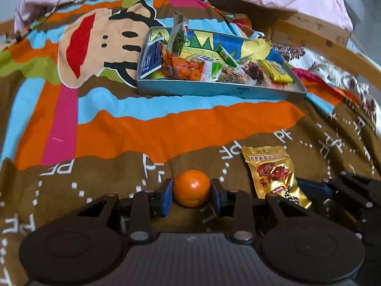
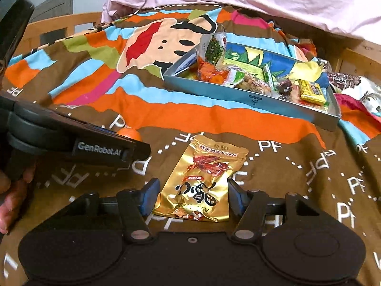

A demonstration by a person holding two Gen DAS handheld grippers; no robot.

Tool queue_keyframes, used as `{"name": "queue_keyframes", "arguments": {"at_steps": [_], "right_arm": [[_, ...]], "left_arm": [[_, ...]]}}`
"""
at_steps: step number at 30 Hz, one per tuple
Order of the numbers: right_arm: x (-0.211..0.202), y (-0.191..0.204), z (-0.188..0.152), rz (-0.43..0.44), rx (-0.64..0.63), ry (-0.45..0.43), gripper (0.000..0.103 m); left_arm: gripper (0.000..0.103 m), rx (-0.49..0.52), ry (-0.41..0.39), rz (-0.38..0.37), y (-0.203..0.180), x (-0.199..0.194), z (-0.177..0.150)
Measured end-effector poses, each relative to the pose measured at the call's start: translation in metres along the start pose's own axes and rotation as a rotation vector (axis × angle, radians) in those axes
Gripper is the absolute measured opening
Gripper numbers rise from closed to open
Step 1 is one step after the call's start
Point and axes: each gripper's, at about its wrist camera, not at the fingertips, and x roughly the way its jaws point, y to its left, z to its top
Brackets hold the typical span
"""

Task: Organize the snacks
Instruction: 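Lift the mandarin and gold packet and carry them over the tray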

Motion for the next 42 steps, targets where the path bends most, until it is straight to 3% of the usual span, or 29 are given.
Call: {"name": "queue_keyframes", "arguments": {"at_steps": [5,13,34,42], "right_arm": [[-0.021,0.009,-0.010,-0.051,-0.083,-0.020,0.060],[-0.043,0.015,-0.015,-0.135,-0.179,-0.100,0.059],[-0.058,0.004,-0.008,-0.225,-0.141,-0.245,0.059],[-0.058,-0.007,0.006,-0.221,-0.105,-0.290,0.059]], "left_arm": [[0.036,-0.039,0.005,0.010,-0.005,-0.017,-0.010],[0.036,-0.013,-0.073,0.010,-0.021,-0.048,-0.010],[0.036,-0.046,-0.212,0.011,-0.030,-0.077,0.015],[0.036,-0.090,-0.217,0.001,-0.028,-0.069,0.036]]}}
